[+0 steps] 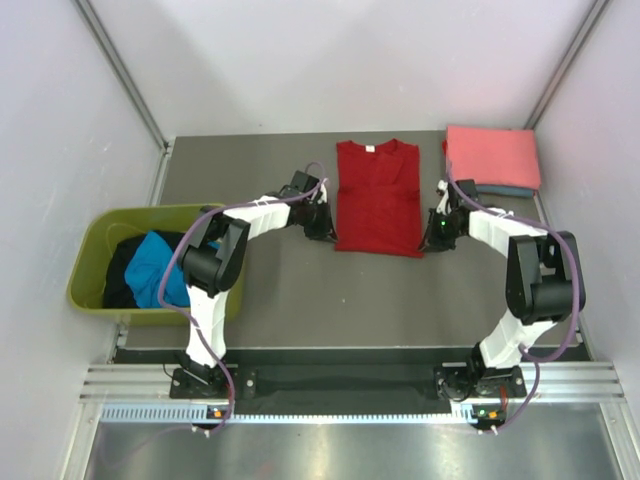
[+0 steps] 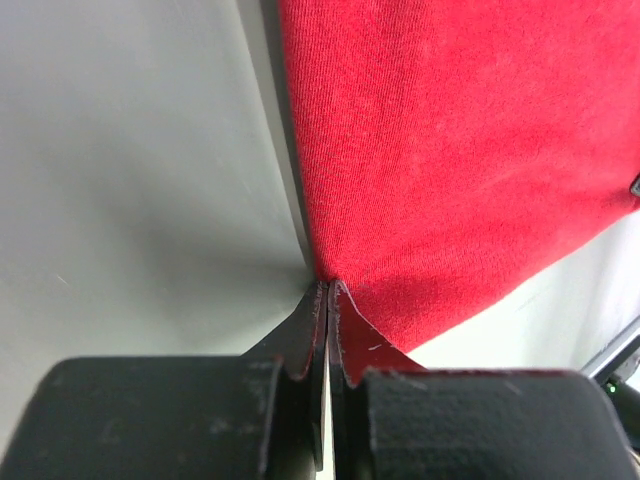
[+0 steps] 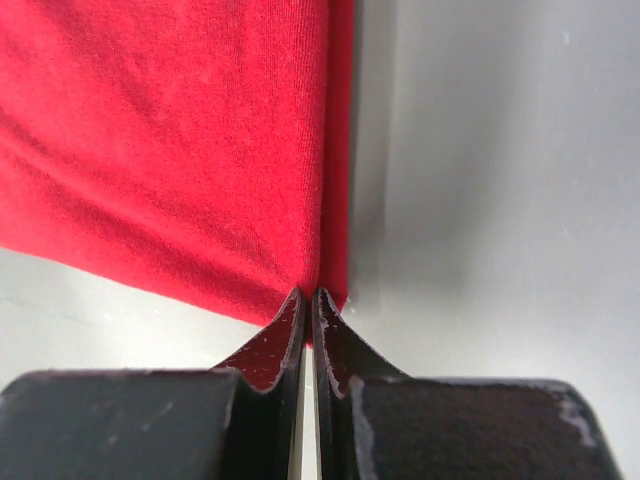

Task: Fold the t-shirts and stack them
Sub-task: Fold the tshirt

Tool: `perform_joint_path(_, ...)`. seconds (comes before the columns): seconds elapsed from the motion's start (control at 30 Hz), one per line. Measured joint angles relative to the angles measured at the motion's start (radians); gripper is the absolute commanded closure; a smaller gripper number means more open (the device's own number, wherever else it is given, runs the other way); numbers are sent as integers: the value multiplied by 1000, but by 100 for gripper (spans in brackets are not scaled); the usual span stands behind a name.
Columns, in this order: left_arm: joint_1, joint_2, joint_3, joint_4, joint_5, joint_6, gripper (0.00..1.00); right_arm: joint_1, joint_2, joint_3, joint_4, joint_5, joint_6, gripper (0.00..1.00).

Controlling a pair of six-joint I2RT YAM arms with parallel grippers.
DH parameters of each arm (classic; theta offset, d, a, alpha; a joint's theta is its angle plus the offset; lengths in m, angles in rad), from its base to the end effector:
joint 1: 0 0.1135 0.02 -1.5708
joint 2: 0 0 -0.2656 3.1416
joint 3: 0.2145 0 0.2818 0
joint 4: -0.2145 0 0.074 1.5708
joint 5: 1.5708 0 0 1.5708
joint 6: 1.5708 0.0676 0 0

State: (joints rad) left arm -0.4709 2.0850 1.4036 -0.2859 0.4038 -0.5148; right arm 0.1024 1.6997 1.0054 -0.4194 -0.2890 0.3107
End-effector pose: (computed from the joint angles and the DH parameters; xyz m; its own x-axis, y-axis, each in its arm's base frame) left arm 0.4153 -0.2412 0.1058 -0.9419 -0.0285 -0.3347 0.1748 0.8091 -0.5610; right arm 0.3615 0.0565 0.1223 -0.9181 0.2003 -0.3420 0.0605 0.9237 0.3784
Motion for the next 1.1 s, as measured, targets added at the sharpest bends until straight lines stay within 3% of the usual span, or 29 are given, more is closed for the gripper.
perform_joint_path(0.23, -24, -32, -50, 12, -6, -10, 100, 0, -16, -51, 11, 24, 0, 98)
perform_joint_path(0.27, -25, -34, -53, 11, -12, -11, 100, 0, -16, -54, 13, 27, 0, 88)
perform_joint_path(0.37, -29, -41, -53, 1, -44, -13, 91, 0, -20, -56, 13, 35, 5, 73)
perform_joint_path(0.43, -32, -42, -41, -25, -76, -13, 83, 0, -26, -53, 4, 49, 7, 68)
perform_joint_path(0.5, -34, -42, 2, -93, -127, -9, 82, 0, -26, -34, -25, 69, 7, 65)
perform_joint_path(0.63, -33, -38, 129, -188, -199, 2, 82, 0, -26, 54, -81, 118, 13, 67)
perform_joint_path(0.77, -29, 1, 287, -206, -210, 16, 83, 0, -5, 186, -98, 127, 20, 82)
perform_joint_path(0.87, -29, 58, 393, -206, -202, 23, 84, 0, 49, 290, -90, 118, 26, 87)
perform_joint_path(1.1, -28, 241, 537, -187, -193, 58, 84, 0, 244, 464, -73, 79, 25, 89)
